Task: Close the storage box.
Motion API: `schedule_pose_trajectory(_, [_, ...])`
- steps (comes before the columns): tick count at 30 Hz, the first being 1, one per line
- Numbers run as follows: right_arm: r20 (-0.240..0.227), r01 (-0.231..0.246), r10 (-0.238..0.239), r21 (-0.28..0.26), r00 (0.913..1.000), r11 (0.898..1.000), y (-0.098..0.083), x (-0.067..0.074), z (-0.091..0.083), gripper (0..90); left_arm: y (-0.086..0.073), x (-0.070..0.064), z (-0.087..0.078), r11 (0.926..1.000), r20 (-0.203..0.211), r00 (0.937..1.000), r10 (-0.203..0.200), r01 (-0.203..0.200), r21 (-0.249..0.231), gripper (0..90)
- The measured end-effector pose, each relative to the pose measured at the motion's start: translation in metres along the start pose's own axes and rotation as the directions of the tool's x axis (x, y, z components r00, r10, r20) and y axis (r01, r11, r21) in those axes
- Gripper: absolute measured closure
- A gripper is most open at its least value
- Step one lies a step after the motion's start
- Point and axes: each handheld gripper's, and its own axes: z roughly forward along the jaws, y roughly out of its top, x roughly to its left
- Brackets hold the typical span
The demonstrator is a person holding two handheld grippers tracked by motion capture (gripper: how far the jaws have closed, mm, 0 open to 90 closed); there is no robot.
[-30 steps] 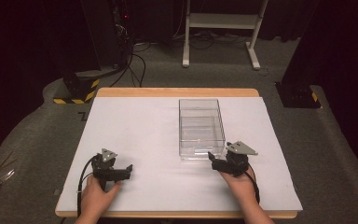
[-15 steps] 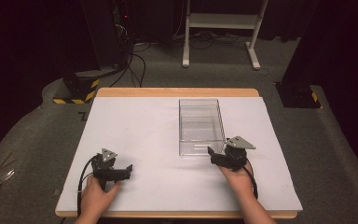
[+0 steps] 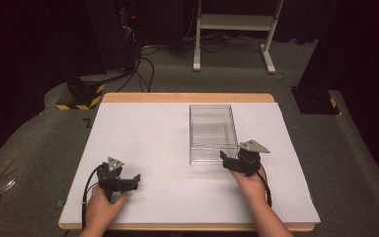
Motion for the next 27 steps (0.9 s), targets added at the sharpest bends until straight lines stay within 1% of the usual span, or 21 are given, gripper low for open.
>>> schedule_pose_trajectory(4, [0.001,-0.008,0.008,0.002,1.0,1.0,0.0001,-0.0012,0.0015,14.6,0.0,-0.0002,0.0,1.0,0.0,1.0,-0.002,0.002,0.0,0.5])
schedule_pose_trajectory(11, [0.013,-0.003,0.002,0.006,0.9999,1.0,0.0017,-0.0024,0.0039,14.6,0.0,-0.0002,0.0,1.0,0.001,1.0,-0.003,0.003,0.0,0.5])
schedule_pose_trajectory(16, [0.01,-0.006,0.006,0.008,0.9999,1.0,0.002,-0.0028,0.0045,14.5,-0.0001,-0.0002,0.0,1.0,0.001,1.0,-0.003,0.003,0.0,0.5])
schedule_pose_trajectory(21, [0.014,-0.009,0.009,0.009,0.9999,1.0,0.0024,-0.003,0.0023,15.9,-0.0001,-0.0002,0.0,1.0,0.0,1.0,-0.003,0.003,-0.001,0.5])
schedule_pose_trajectory(27, [0.003,0.0,0.0,0.011,1.0,1.0,0.002,-0.003,-0.0033,15.9,-0.0001,-0.0003,0.0,1.0,0.0,1.0,-0.003,0.003,-0.001,0.5])
